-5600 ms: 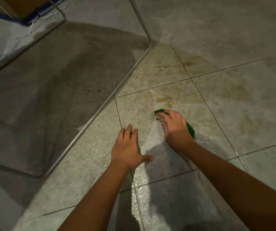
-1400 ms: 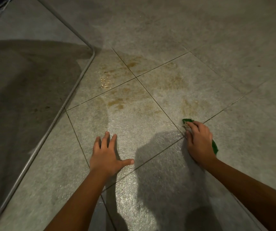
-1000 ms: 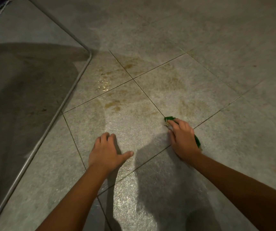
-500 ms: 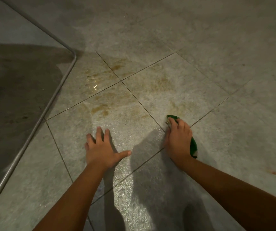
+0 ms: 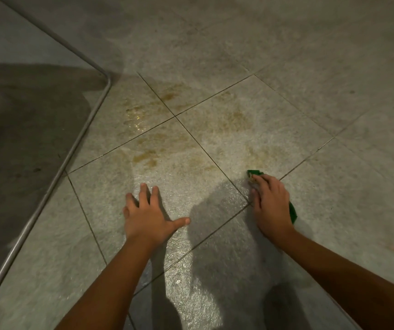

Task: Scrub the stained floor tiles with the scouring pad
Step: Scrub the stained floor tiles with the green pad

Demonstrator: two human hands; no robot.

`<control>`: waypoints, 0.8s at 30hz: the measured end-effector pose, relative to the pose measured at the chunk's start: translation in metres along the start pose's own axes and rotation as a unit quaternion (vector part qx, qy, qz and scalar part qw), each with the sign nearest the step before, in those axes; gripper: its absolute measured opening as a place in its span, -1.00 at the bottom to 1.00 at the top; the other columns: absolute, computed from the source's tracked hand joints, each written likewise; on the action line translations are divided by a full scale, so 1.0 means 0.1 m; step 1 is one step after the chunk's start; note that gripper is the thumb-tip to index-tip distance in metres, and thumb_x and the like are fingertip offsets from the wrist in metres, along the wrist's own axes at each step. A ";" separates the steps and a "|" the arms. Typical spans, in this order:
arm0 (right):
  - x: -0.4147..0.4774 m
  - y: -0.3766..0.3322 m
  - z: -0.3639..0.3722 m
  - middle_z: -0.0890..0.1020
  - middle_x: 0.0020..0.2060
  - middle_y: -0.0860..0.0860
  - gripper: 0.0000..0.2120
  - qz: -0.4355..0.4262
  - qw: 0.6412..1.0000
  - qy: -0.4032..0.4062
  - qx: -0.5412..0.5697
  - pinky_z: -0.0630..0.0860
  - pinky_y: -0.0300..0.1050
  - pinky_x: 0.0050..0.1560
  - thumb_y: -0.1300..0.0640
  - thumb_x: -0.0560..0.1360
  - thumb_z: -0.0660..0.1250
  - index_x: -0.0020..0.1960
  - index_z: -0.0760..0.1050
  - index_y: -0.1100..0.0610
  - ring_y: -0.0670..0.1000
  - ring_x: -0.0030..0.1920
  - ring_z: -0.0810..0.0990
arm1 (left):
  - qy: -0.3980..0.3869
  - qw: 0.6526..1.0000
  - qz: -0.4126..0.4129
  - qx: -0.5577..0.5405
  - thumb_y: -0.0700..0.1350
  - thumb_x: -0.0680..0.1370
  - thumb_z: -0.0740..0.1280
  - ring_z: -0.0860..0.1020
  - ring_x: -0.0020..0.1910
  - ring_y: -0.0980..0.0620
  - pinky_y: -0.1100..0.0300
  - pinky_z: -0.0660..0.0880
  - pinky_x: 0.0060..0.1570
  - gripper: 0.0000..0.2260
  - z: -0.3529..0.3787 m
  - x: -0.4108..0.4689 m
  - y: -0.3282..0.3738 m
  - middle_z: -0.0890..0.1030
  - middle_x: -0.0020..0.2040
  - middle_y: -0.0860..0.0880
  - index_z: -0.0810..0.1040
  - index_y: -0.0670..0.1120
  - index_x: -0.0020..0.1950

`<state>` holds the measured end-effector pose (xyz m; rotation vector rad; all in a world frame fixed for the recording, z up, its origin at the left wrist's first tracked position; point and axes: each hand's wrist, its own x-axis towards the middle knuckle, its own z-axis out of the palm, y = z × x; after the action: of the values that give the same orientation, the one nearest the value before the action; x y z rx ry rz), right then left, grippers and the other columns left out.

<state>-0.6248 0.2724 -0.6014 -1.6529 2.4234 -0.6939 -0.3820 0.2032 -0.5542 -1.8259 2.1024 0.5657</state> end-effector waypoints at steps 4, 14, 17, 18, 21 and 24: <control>0.13 -0.32 0.19 0.53 0.05 0.23 -0.67 0.044 0.998 0.037 -0.029 0.37 0.21 0.13 0.33 0.43 0.35 0.19 0.48 0.29 0.26 0.09 0.48 | -0.002 1.000 -0.002 0.002 0.50 0.28 0.19 -0.14 0.50 -0.28 -0.16 0.03 0.44 0.05 -0.01 0.01 0.00 -0.18 0.56 -0.07 -0.15 -0.03 0.55; 0.00 -0.27 0.11 0.50 0.15 0.09 -0.66 -0.181 0.979 -0.093 0.022 0.33 0.07 0.22 0.13 0.52 0.13 0.25 0.44 0.18 0.09 0.18 0.42 | -0.004 1.000 -0.002 0.014 0.51 0.29 0.16 -0.14 0.50 -0.28 -0.15 0.04 0.44 0.04 -0.01 0.01 0.01 -0.18 0.56 -0.07 -0.16 -0.03 0.55; 0.00 -0.03 -0.01 0.50 0.15 0.12 -0.61 -0.110 0.993 -0.043 0.019 0.33 0.12 0.22 0.06 0.54 0.05 0.26 0.44 0.20 0.13 0.17 0.43 | -0.006 1.000 -0.002 0.019 0.51 0.29 0.15 -0.15 0.50 -0.29 -0.15 0.02 0.44 0.04 -0.02 0.00 0.01 -0.19 0.56 -0.08 -0.17 -0.03 0.55; 0.04 0.02 -0.03 0.50 0.15 0.13 -0.60 -0.074 0.997 -0.025 0.017 0.32 0.14 0.23 0.04 0.54 0.04 0.26 0.44 0.20 0.13 0.18 0.42 | -0.006 1.000 -0.002 0.020 0.51 0.29 0.14 -0.15 0.50 -0.29 -0.15 0.02 0.45 0.04 -0.02 0.00 0.01 -0.19 0.56 -0.08 -0.18 -0.03 0.55; 0.24 0.04 0.03 0.48 0.14 0.20 -0.68 0.064 0.997 0.045 -0.002 0.27 0.14 0.23 0.18 0.56 0.15 0.26 0.43 0.26 0.18 0.17 0.40 | -0.008 1.000 -0.003 0.016 0.51 0.29 0.15 -0.16 0.50 -0.28 -0.15 0.02 0.44 0.04 -0.02 0.00 0.01 -0.19 0.56 -0.08 -0.18 -0.03 0.55; 0.40 -0.13 0.18 0.48 0.13 0.27 -0.68 0.130 0.989 0.066 -0.025 0.32 0.19 0.17 0.29 0.50 0.23 0.24 0.42 0.31 0.25 0.12 0.42 | -0.008 1.000 -0.005 0.011 0.50 0.29 0.16 -0.15 0.50 -0.28 -0.15 0.03 0.44 0.04 -0.02 0.00 0.01 -0.18 0.56 -0.07 -0.17 -0.02 0.55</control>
<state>-0.6232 0.2267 -0.6054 -1.3090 2.7019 -0.7273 -0.3831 0.2027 -0.5522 -1.8129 2.0809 0.5516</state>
